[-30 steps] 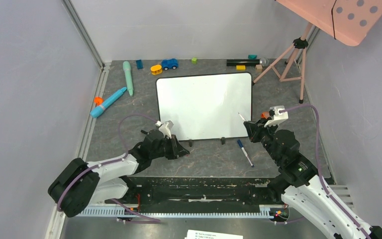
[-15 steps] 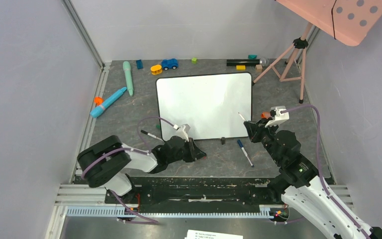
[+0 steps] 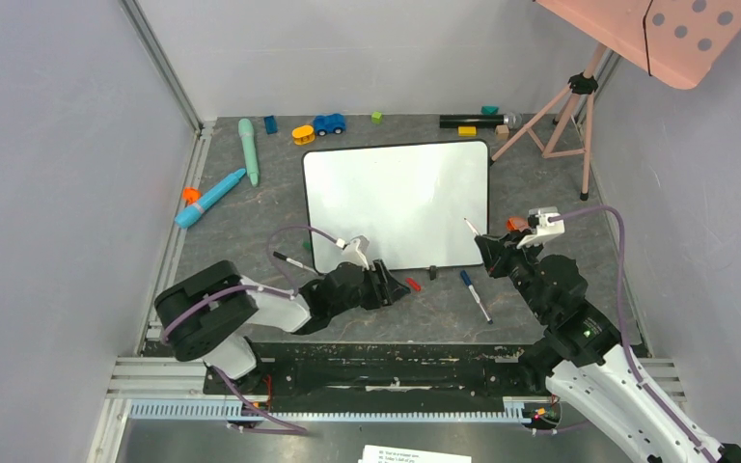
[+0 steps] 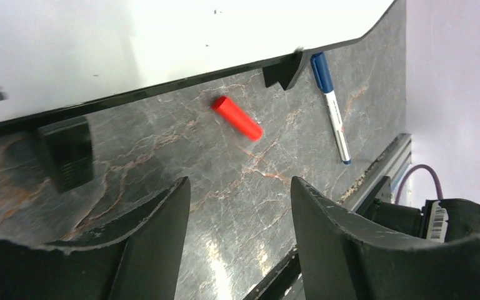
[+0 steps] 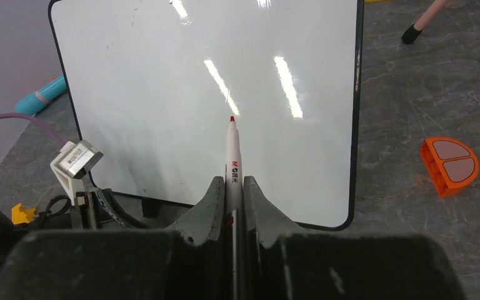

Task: Write a sentence on the whiteboard
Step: Place the pen cap at the center of the board, then hold the whiteboard on the whiteboard stand.

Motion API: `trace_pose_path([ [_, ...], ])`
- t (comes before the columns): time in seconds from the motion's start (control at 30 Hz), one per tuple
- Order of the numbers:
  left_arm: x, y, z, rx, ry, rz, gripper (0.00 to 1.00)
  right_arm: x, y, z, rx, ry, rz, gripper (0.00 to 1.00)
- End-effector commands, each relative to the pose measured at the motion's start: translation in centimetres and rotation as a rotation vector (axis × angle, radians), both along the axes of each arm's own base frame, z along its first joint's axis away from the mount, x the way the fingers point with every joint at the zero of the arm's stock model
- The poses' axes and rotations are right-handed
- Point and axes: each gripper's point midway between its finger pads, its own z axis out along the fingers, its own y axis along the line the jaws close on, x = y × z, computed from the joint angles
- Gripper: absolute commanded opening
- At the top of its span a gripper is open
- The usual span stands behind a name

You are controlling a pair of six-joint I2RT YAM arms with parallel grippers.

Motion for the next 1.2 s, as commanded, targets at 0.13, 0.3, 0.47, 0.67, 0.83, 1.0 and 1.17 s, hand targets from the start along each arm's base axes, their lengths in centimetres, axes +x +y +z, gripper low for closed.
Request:
trace_pose_path([
  [0.13,-0.2,5.2,1.8,0.178,-0.097,0.062,0.72,0.0,-0.2,2.1,-0.016,-0.034,-0.001,0.0],
  [0.3,-1.0,8.2,4.2,0.276,-0.181,0.014,0.77,-0.2,-0.6,1.3,0.043,0.008,-0.041,0.0],
  [0.47,-0.1,11.9,8.7,0.263,-0.298,0.013,0.88,-0.8,-0.6,1.7,0.106,-0.021,-0.029,0.0],
  [0.67,1.0,15.1,11.7,0.224,-0.325,0.065,0.91,-1.8,2.2,0.3,0.123,0.132,0.097,0.0],
  [0.83,0.7,15.0,11.9,0.188,-0.305,0.075,0.92,-2.8,2.3,-2.9,0.025,0.381,0.09,0.0],
  [1.0,1.2,15.6,12.2,0.229,-0.348,0.074,0.93,-4.3,1.3,-6.2,-0.033,0.554,0.039,0.0],
  [1.17,2.1,15.7,12.3,0.194,-0.361,0.127,0.95,-5.1,-0.1,-6.8,-0.008,0.593,-0.046,0.0],
])
